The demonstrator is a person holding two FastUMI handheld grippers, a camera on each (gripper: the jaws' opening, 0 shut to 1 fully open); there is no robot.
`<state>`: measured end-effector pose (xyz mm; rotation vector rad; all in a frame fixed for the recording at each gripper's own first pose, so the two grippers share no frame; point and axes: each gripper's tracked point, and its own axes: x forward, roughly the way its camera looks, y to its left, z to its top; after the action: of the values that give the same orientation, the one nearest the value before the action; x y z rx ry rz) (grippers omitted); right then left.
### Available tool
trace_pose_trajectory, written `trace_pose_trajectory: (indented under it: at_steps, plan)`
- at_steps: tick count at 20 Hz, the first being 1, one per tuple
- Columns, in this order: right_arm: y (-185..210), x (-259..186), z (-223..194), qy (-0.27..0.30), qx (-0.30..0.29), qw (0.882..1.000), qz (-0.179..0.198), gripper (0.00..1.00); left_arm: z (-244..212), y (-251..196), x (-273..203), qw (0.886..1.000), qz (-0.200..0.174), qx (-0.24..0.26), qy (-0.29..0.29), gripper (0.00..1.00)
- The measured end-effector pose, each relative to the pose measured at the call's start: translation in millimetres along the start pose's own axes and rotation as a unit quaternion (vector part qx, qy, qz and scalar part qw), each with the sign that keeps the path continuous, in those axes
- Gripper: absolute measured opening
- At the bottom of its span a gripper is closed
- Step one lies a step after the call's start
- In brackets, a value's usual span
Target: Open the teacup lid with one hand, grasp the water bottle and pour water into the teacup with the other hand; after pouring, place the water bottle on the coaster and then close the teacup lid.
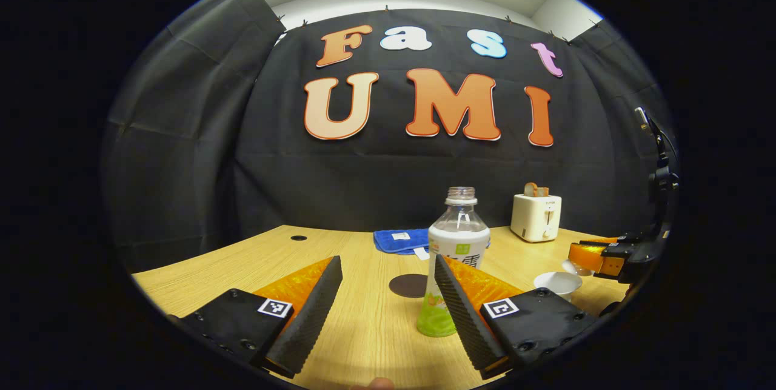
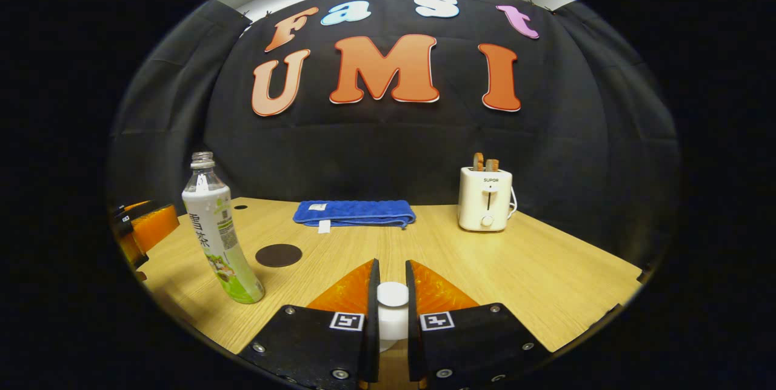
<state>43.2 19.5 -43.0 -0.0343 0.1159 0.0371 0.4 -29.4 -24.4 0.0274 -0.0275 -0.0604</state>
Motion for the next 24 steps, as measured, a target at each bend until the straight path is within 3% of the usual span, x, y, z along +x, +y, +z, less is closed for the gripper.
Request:
trace_pose_trajectory:
  at_steps: [6, 11, 24]
  plan:
    - [-47.4, 0.7, -9.0, 0.009, 0.004, 0.999, -0.043, 0.19, -1.9, -28.9, -1.0, 1.0, -0.025, -0.001, 0.01, 0.99]
    - [-58.1, -0.3, -12.2, 0.009, 0.009, 0.999, -0.05, 0.19, -12.2, -54.0, 7.1, 0.999, -0.046, -0.005, 0.026, 0.99]
    - [-64.8, 1.3, -19.8, 0.018, 0.021, 0.998, -0.05, 0.19, -44.1, -55.4, 43.4, 0.998, -0.025, -0.005, 0.06, 0.99]
